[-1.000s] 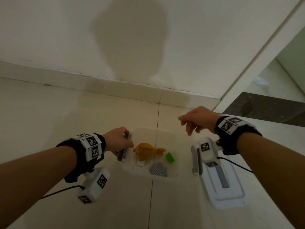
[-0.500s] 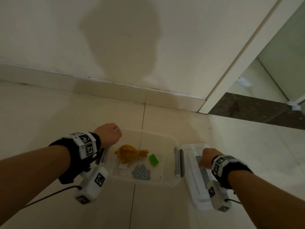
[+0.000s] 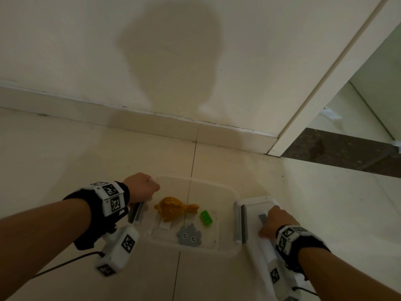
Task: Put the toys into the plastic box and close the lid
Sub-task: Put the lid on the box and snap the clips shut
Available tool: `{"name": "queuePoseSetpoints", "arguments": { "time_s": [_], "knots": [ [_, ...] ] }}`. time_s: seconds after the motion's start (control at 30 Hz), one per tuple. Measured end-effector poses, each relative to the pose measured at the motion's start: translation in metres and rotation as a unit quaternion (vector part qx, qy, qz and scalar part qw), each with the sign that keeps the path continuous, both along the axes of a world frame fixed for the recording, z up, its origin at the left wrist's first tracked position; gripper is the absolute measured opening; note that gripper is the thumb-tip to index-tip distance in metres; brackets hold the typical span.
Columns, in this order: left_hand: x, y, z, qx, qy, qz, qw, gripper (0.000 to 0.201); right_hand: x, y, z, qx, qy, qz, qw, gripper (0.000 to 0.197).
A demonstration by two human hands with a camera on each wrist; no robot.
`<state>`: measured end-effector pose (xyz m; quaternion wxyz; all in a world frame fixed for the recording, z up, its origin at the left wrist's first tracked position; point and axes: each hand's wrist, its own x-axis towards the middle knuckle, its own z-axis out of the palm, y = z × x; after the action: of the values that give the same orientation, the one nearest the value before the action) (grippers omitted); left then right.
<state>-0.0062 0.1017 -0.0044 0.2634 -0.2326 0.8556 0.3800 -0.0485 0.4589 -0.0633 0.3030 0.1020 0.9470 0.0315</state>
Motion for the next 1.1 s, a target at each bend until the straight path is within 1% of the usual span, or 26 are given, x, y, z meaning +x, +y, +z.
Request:
{"name": "queuePoseSetpoints", "arguments": {
  "time_s": [0.03,0.1,0.17,0.23,0.37,0.43,0.47,0.53,0.6,0.67,0.73,0.83,0.97,1.03,1.1],
  "knots": [
    [0.0,-0.001,0.0,0.001,-0.002,0.001,1.0,0.037,-0.004,-0.001,0.008,0.006,0.002,0.002,1.0,0.074],
    [0.0,-0.003,0.001,-0.003,-0.004,-0.013,1.0,0.041,-0.018,-0.004,0.032,0.019,0.026,0.005,0.999,0.07],
    [-0.001,-0.004,0.002,-0.01,-0.009,-0.024,1.0,0.037,-0.037,-0.011,0.061,0.027,0.071,0.018,0.997,0.065],
    [-0.001,-0.006,0.001,-0.008,-0.015,-0.014,1.0,0.031,-0.052,-0.025,0.091,0.022,0.112,0.043,0.993,0.06],
    [0.003,-0.014,0.004,-0.012,-0.021,0.001,1.0,0.03,-0.069,-0.075,0.139,-0.029,0.138,0.133,0.981,0.044],
    [0.006,-0.02,0.005,-0.014,-0.028,0.001,1.0,0.038,-0.067,-0.106,0.152,-0.064,0.131,0.193,0.97,0.042],
    [0.008,-0.024,0.006,-0.014,-0.03,0.004,0.999,0.043,-0.062,-0.122,0.156,-0.075,0.124,0.223,0.964,0.042],
    [0.012,-0.031,0.008,-0.007,-0.025,0.02,0.999,0.048,-0.046,-0.154,0.16,-0.09,0.098,0.285,0.949,0.042],
    [0.014,-0.037,0.011,0.011,-0.018,0.049,0.999,0.047,-0.024,-0.18,0.159,-0.096,0.076,0.354,0.927,0.04],
    [0.018,-0.044,0.015,0.054,-0.022,0.081,0.995,0.043,-0.004,-0.199,0.155,-0.079,0.068,0.422,0.901,0.039],
    [0.024,-0.05,0.019,0.1,-0.031,0.104,0.989,0.039,0.012,-0.212,0.148,-0.062,0.069,0.464,0.881,0.039],
    [0.033,-0.053,0.019,0.138,-0.048,0.118,0.982,0.038,0.028,-0.222,0.139,-0.05,0.078,0.496,0.863,0.034],
    [0.039,-0.053,0.015,0.169,-0.066,0.136,0.974,0.041,0.041,-0.23,0.132,-0.041,0.077,0.519,0.85,0.027],
    [0.04,-0.053,0.015,0.183,-0.064,0.159,0.968,0.046,0.043,-0.233,0.129,-0.038,0.078,0.523,0.848,0.023],
    [0.04,-0.054,0.016,0.195,-0.064,0.173,0.963,0.05,0.043,-0.233,0.128,-0.038,0.074,0.517,0.852,0.022]
  ]
}}
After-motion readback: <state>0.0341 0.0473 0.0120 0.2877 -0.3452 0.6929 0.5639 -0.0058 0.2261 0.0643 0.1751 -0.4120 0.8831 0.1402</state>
